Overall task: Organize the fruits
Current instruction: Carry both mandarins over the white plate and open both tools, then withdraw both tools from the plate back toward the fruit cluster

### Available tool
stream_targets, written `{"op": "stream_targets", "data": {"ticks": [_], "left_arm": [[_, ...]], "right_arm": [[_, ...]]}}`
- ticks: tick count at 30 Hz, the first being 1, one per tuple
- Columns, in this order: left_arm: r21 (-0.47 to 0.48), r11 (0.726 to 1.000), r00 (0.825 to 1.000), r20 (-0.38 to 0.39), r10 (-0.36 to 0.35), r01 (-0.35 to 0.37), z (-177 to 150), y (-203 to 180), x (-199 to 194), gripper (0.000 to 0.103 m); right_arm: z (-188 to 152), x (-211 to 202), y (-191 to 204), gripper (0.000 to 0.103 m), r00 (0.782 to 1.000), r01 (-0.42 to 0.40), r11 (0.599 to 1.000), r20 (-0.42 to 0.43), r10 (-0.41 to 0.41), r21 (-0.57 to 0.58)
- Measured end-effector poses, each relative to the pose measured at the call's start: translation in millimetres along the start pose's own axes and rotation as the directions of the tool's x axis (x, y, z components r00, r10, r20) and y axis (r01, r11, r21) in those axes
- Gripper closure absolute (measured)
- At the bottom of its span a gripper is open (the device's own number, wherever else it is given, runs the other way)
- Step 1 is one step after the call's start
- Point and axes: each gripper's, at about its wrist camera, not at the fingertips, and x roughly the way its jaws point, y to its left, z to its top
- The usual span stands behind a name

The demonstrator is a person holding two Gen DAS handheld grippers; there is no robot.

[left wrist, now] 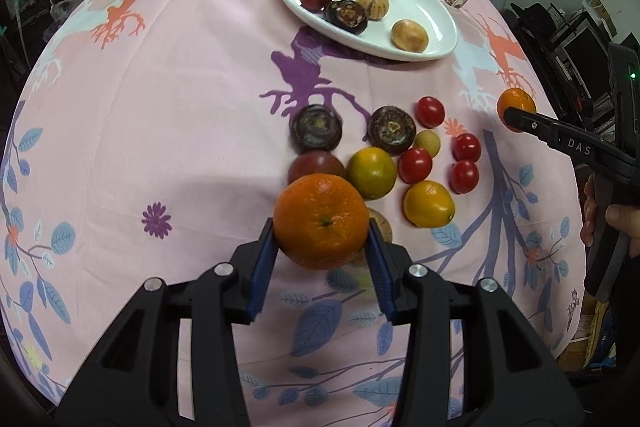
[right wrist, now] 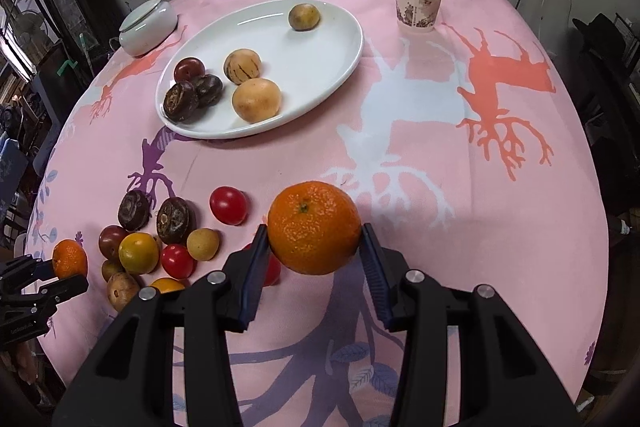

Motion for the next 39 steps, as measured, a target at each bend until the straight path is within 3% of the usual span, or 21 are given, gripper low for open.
{"op": "stream_targets", "data": {"ticks": [5,13,21,31,32,33,34,35,39], "left_arm": [[0.016,1.0,0.999,0.027,-0.021,0.021,23.8,-4.3,-5.0,0.059],[0.086,0.995,0.995,0.076,-0.061,0.055,93.0,-24.0,5.3,0.059],[0.122,0.989,0.992,0.078,-0.094,0.084,148.3,-46.7,35.3,0.059],[0.108,0.988,0.993,0.027,-0.111,0.108,183.9,-63.8,83.3,0.058],[0.114,0.989,0.994,0.034,-0.099,0.095,185.1,-66.3,85.2,0.057],[0.13,0.989,0.995,0.062,-0.081,0.072,185.5,-69.4,83.6,0.047],[0.142,0.989,0.994,0.093,-0.061,0.047,185.8,-70.9,80.5,0.039],[0.146,0.989,0.991,0.13,-0.042,0.023,186.3,-71.7,76.1,0.027],[0.118,0.992,0.989,0.14,-0.053,0.037,188.6,-63.6,65.7,0.026]], "right_arm": [[16.1,-11.2,6.2,0.058,0.998,-0.039,0.999,0.045,0.038,0.011],[63.2,-3.3,22.5,0.058,0.992,-0.074,0.997,0.104,0.075,-0.016],[96.9,34.8,15.2,0.057,0.991,-0.11,0.993,0.086,0.106,0.043],[129.9,78.7,-6.7,0.055,0.989,-0.145,0.98,0.042,0.141,0.138],[131.9,80.1,-6.8,0.055,0.988,-0.15,0.978,0.046,0.145,0.144],[133.6,79.2,-6.4,0.052,0.987,-0.156,0.978,0.059,0.148,0.142],[134.2,76.0,-5.5,0.039,0.987,-0.153,0.979,0.08,0.143,0.138],[134.1,71.4,-4.9,0.035,0.985,-0.149,0.98,0.108,0.135,0.133],[129.0,62.6,-6.5,0.035,0.985,-0.142,0.982,0.118,0.128,0.121]]}}
